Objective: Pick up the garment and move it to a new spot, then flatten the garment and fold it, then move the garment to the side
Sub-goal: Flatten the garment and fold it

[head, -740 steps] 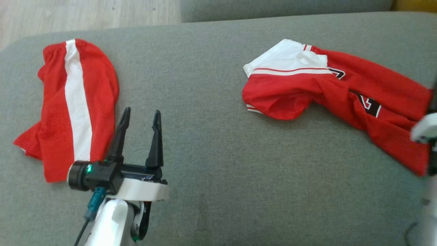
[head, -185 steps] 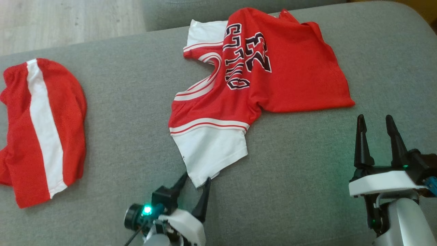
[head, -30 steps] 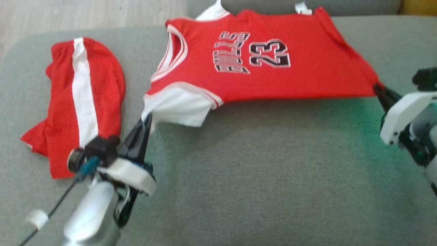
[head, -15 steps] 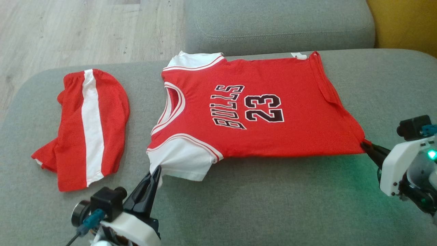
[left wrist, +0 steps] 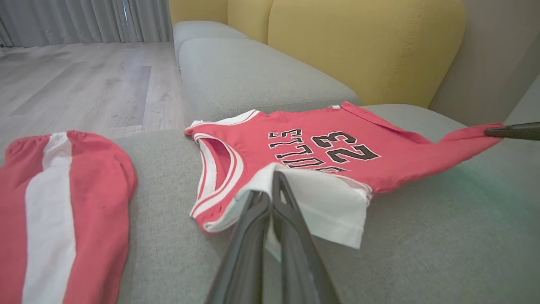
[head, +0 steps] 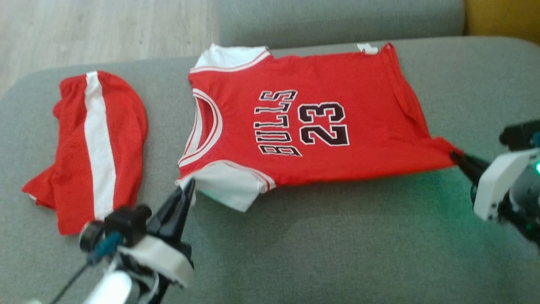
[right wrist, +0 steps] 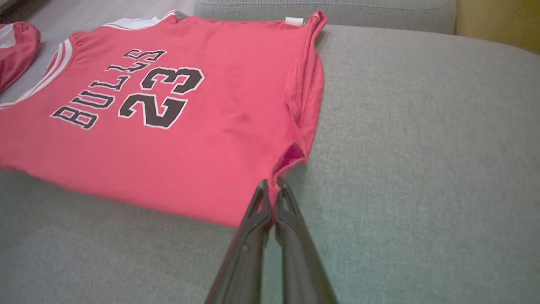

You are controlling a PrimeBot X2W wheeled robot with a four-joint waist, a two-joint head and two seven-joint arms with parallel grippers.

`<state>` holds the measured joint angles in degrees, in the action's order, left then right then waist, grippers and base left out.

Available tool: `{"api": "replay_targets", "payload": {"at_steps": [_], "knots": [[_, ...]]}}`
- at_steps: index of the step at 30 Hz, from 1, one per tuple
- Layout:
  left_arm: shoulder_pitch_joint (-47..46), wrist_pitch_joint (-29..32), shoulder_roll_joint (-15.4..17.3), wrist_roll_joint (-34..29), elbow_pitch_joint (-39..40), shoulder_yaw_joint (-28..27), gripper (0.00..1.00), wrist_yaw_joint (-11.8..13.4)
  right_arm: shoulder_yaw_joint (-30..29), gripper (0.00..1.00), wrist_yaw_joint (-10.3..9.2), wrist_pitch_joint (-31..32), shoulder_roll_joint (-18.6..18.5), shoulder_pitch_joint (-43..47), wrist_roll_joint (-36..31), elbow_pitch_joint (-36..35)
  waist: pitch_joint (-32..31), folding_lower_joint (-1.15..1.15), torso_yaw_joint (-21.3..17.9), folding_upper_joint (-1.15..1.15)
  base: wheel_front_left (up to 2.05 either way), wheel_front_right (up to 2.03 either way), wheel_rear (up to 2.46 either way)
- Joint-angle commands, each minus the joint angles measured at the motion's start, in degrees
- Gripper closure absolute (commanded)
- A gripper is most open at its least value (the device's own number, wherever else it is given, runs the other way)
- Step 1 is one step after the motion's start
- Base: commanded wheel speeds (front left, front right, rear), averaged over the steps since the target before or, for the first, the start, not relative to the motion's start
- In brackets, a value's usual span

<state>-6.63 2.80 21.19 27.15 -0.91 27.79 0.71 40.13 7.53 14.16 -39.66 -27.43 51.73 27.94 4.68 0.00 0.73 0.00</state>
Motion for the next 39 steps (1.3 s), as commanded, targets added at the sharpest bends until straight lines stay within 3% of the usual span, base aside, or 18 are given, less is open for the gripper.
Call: {"api": "replay_targets", "payload": {"at_steps": [1, 20, 29, 30, 31, 32, 39], "knots": [[-4.5, 0.24, 1.65, -0.23, 0.99, -2.75, 1.0, -0.5, -0.81, 1.0, -0.04, 0.01, -0.91, -2.4, -0.71, -1.16, 1.69, 0.0, -0.21, 0.0, 0.0, 0.0, 0.0], [-28.73, 4.42, 4.18, -4.87, -17.13, 0.43, 1.0, -6.43, -0.31, 1.0, -0.04, 2.82, 5.43, -16.76, -6.65, 8.63, 11.55, 0.0, -1.08, 0.0, 0.0, 0.0, 0.0], [-37.44, 3.91, 3.05, -5.67, -26.22, 3.08, 1.0, -7.53, 1.48, 1.0, -0.04, 2.55, 7.24, -21.88, -6.95, 13.08, 15.02, 0.0, -1.08, 0.0, 0.0, 0.0, 0.0], [-38.1, 3.97, 2.82, -5.64, -27.19, 3.24, 1.0, -7.57, 1.78, 0.94, -0.04, 2.0, 7.33, -22.43, -7.29, 13.39, 15.24, 0.0, -1.08, 0.0, 0.0, 0.0, 0.0], [-38.73, 3.58, 2.49, -5.53, -28.05, 3.09, 0.76, -7.44, 1.84, 0.0, -0.04, 1.29, 7.47, -22.91, -7.51, 13.93, 15.44, 0.0, -1.08, 0.0, 0.0, 0.0, 0.0], [-39.31, 2.87, 2.09, -5.48, -28.79, 2.87, 0.0, -7.14, 1.86, 0.0, -0.04, 0.74, 7.8, -23.3, -7.51, 14.47, 15.58, 0.0, -1.08, 0.0, 0.0, 0.0, 0.0], [-40.38, -9.16, -2.81, -2.57, -30.99, -2.09, 0.0, -2.28, -0.81, 0.0, -0.04, -11.31, 10.31, -25.56, -7.96, 16.8, 14.26, 0.0, -1.05, 0.0, 0.0, 0.0, 0.0]]}}
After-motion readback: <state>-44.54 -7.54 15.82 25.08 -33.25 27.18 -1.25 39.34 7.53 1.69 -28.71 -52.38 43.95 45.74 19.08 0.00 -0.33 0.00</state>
